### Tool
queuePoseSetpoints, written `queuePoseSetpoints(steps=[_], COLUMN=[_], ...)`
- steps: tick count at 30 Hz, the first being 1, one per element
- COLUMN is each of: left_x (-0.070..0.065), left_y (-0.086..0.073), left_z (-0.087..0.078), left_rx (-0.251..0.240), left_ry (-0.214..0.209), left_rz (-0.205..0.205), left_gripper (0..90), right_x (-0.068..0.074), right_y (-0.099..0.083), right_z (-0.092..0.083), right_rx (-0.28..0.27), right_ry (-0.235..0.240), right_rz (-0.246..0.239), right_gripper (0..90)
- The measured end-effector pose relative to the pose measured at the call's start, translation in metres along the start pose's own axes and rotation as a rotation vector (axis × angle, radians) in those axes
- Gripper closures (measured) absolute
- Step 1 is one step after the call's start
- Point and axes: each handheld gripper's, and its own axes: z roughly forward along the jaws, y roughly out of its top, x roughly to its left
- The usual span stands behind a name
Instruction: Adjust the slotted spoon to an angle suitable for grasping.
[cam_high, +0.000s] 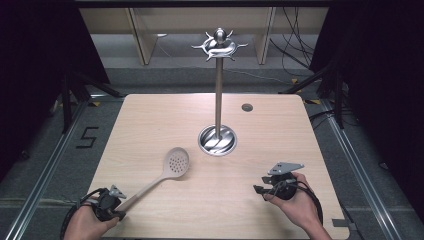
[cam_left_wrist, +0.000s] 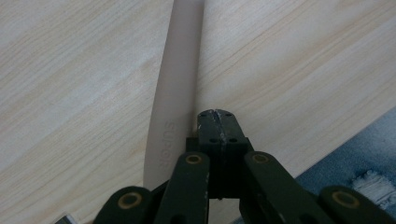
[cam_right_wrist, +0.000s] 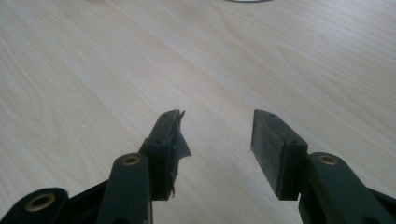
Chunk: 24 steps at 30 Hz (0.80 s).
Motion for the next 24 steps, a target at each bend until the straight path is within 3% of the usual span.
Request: queuePoseSetpoints(steps=[2, 3, 4, 7, 8, 10, 11, 12, 13, 14, 17, 18, 20, 22, 23, 24], left_x=[0.0, 0.003, 0.002, 0.006, 0.007, 0.01, 0.009, 0.012, 0.012, 0.016, 0.019, 0.021, 0.024, 0.027, 0.029, 0.031], left_y=[-0.001, 0.0, -0.001, -0.001, -0.001, -0.001, -0.002, 0.0, -0.001, 0.0, 0.002, 0.003, 0.004, 0.006, 0.007, 0.008], left_z=[0.001, 0.0, 0.001, 0.001, 0.0, 0.0, 0.001, 0.0, 0.001, 0.0, 0.001, 0.002, 0.002, 0.004, 0.003, 0.004], left_rx=[0.006, 0.03, 0.007, 0.014, 0.037, 0.029, 0.008, 0.034, 0.01, 0.03, 0.026, 0.023, 0.039, 0.021, 0.046, 0.025], left_ry=[0.016, 0.008, 0.013, 0.014, 0.017, 0.024, 0.036, 0.046, 0.061, 0.058, 0.044, 0.063, 0.067, 0.077, 0.072, 0.075], left_rz=[-0.031, -0.026, -0.055, -0.033, -0.05, -0.059, -0.084, -0.072, -0.09, -0.074, -0.12, -0.104, -0.108, -0.118, -0.114, -0.117], left_gripper=[89.5, 89.6, 89.6, 89.6, 89.6, 89.6, 89.6, 89.6, 89.7, 89.7, 89.7, 89.7, 89.7, 89.7, 89.6, 89.6], right_x=[0.0, 0.0, 0.0, 0.0, 0.0, 0.0, 0.0, -0.001, 0.0, 0.0, -0.001, 0.0, 0.0, 0.0, 0.0, -0.001], right_y=[0.0, 0.0, 0.0, 0.0, 0.0, 0.0, 0.0, 0.0, 0.0, 0.0, 0.0, 0.0, 0.0, 0.001, 0.001, 0.0], right_z=[0.0, 0.0, 0.0, 0.0, 0.0, 0.0, 0.0, 0.001, 0.001, 0.001, 0.001, 0.001, 0.001, 0.0, 0.0, 0.001], right_rx=[0.0, -0.003, -0.002, 0.0, 0.0, -0.001, 0.001, -0.005, -0.003, -0.004, -0.005, -0.005, -0.005, 0.009, 0.006, -0.006], right_ry=[0.0, 0.001, 0.001, 0.003, 0.003, 0.009, 0.011, 0.006, 0.003, 0.003, 0.006, 0.006, 0.006, 0.007, 0.009, 0.007], right_rz=[0.001, -0.003, -0.002, -0.001, -0.001, 0.001, 0.005, -0.01, -0.008, -0.008, -0.018, -0.019, -0.018, -0.014, -0.017, -0.019], right_gripper=[52.9, 52.9, 52.9, 52.8, 52.8, 52.7, 52.7, 52.7, 52.7, 52.7, 52.6, 52.6, 52.6, 52.5, 52.6, 52.5])
